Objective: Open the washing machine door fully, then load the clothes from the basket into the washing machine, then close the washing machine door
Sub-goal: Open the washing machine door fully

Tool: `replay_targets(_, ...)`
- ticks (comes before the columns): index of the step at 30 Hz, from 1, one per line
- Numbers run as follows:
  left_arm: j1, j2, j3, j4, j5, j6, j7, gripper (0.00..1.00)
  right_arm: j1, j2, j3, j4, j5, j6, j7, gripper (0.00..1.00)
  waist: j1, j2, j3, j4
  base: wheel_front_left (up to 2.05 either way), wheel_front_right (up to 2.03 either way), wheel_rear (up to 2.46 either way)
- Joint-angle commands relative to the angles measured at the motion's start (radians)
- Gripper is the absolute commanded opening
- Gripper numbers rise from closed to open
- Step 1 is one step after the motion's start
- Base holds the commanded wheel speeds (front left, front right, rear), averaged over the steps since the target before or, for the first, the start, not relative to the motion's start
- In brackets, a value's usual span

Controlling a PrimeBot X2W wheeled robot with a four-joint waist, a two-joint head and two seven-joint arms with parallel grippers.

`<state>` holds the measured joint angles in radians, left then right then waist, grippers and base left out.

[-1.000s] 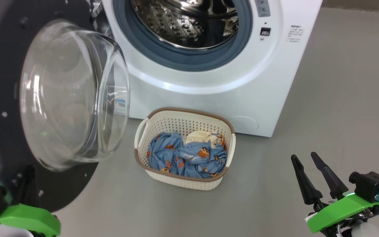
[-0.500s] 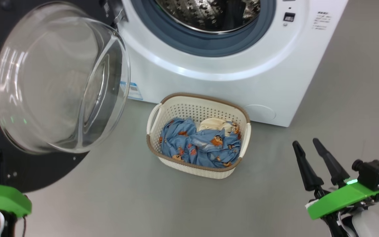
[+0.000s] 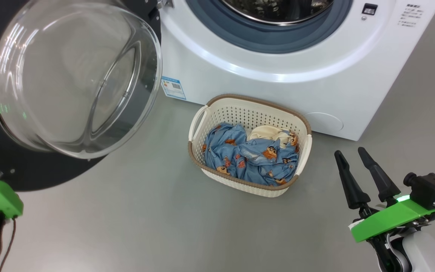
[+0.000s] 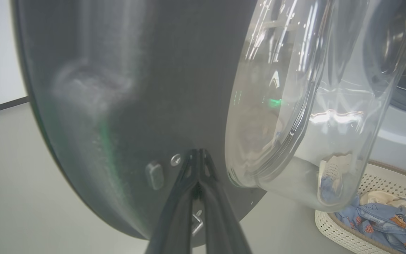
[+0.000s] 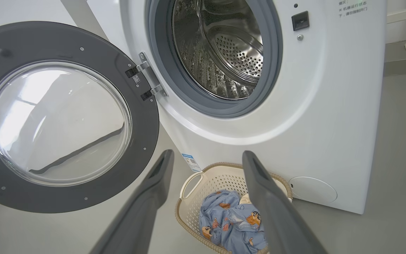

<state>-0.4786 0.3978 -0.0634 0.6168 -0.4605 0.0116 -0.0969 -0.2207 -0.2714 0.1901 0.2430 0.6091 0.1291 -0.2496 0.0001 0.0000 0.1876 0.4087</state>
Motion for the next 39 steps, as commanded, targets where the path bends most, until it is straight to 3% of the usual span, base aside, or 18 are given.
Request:
replay_targets(1,-0.069,0.074,0.033,0.017,0.008,0.000,-0.008,0.00,-0.024,0.002,0.027,-0.021,-0.004,0.002,-0.012,1.00,0.0000,0.0000,0.011,0.009,0.00,0.00,0.00)
replay_targets(19,-0.233,0.101,-0.018,0.304,0.034,-0.045,-0.079,0.00,-0.045,-0.006,0.043,-0.008,0.007,0.002,-0.012,1.00,0.0000,0.0000,0.023,-0.010,0.00,0.00,0.00)
replay_targets(30,-0.232,0.092,-0.026,0.350,0.024,-0.067,-0.127,0.00,-0.044,-0.005,0.039,-0.005,0.007,0.002,-0.012,1.00,0.0000,0.0000,0.011,-0.015,0.00,0.00,0.00)
replay_targets(39,-0.171,0.073,-0.030,0.303,0.009,-0.090,-0.153,0.00,-0.031,0.001,0.035,-0.002,0.012,0.002,-0.012,1.00,0.0000,0.0000,-0.016,-0.021,0.00,0.00,0.00)
